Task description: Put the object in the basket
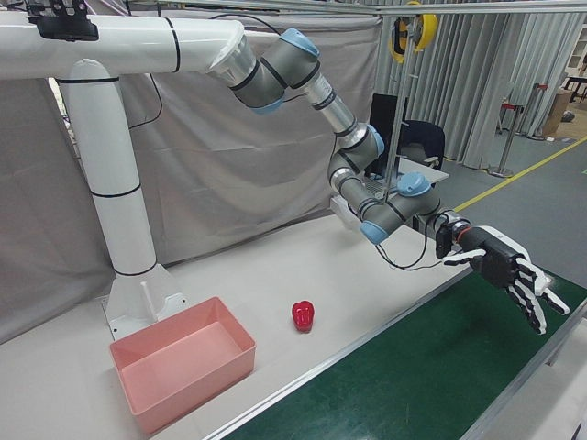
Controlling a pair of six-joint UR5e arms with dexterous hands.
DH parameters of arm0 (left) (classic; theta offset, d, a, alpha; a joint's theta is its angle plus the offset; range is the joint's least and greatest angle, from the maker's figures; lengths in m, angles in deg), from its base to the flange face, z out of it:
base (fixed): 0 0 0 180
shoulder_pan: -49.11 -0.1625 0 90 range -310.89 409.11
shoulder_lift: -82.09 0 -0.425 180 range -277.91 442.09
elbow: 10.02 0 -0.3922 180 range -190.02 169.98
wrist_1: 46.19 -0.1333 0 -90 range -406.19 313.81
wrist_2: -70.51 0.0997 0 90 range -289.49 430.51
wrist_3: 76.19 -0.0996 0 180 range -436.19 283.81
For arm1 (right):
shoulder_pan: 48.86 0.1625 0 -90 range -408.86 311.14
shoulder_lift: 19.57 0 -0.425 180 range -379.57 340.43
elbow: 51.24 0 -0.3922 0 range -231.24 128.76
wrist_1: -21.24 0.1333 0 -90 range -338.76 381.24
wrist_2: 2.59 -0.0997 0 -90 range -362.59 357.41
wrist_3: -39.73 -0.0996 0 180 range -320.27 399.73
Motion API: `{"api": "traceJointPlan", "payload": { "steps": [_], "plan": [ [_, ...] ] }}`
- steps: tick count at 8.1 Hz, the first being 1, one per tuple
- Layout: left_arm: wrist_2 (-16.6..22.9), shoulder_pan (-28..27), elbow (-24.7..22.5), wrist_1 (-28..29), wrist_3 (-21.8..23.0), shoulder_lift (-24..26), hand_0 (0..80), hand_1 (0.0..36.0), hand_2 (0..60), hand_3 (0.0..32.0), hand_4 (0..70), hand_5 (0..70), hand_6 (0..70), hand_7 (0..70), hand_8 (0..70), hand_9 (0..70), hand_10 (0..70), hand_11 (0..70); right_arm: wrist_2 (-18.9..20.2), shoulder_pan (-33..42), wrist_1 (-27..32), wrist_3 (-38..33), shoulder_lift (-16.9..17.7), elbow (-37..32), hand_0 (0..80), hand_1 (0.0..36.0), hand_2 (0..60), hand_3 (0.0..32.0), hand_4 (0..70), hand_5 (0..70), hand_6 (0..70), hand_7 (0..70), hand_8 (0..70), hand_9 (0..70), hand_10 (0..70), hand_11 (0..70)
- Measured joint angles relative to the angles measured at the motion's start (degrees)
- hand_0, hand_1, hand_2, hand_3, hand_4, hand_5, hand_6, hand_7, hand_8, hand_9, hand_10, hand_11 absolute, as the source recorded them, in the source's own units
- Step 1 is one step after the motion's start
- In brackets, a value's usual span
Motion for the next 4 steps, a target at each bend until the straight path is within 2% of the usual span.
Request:
{"api": "traceJointPlan", "payload": {
  "steps": [4],
  "plan": [
    [0.0,0.7,-3.9,-2.7,0.3,0.0,57.1,14.0,0.0,16.6,8.4,29.1,3.3,8.6,13.2,13.5,5.3,9.6,0.0,-0.1,0.0,0.0,0.0,-0.1,0.0,0.0,0.0,0.0,0.0,0.0,0.0,0.0,0.0,0.0,0.0,0.0]
  ]
}}
